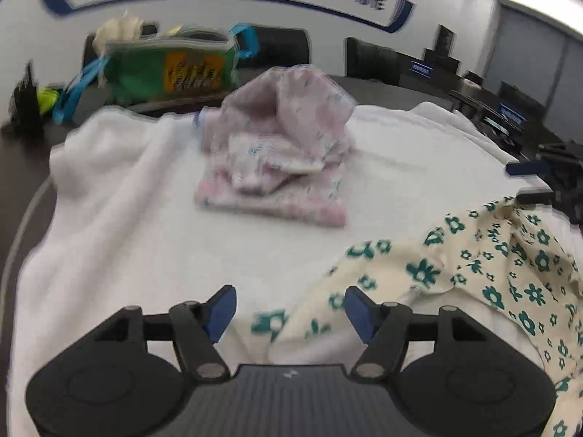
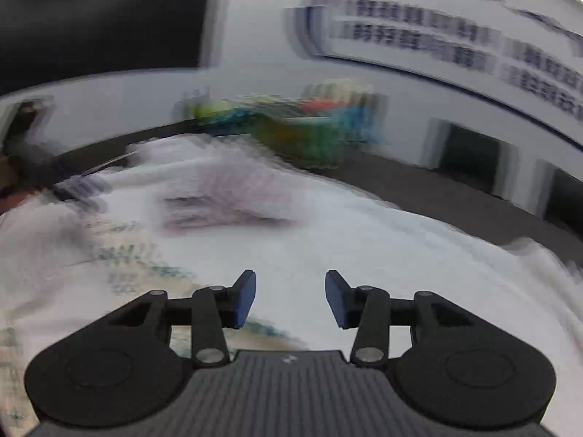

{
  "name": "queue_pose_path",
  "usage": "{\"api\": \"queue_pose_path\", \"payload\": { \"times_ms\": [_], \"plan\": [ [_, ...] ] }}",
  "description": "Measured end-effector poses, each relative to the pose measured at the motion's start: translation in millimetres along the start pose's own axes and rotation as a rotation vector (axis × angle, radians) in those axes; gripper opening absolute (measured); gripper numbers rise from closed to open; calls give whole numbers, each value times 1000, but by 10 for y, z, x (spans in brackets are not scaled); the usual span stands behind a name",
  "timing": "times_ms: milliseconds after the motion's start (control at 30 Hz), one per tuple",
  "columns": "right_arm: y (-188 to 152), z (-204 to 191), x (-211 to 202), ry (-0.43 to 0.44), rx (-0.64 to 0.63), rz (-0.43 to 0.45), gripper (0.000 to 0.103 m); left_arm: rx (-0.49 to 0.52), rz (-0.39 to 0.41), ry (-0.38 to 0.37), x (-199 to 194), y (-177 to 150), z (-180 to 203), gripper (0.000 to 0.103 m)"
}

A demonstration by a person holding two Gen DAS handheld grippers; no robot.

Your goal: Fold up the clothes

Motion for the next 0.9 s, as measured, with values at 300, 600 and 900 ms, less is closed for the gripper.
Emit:
{"api": "queue_pose_path", "payload": {
  "times_ms": [300, 600, 900],
  "plan": [
    [696, -1461, 1283, 167, -399, -64, 18, -232, 184, 137, -470, -308, 3, 65],
    [725, -1536, 1406, 258, -289, -117, 2, -337, 212, 78, -743, -727, -120, 65],
    [560, -1869, 812, 554, -443, -22, 42, -329, 261, 83, -1137, -988, -13, 67]
  ]
}}
Point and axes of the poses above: each gripper's, at about its wrist camera, not at the fingertips, and x roughly the way its jaws point, z to its right, y to its top, the point moved 5 cm from there along x, roughly the way its jaws point, and after that the axes turned 5 degrees about -z, right-handed, at the moved point
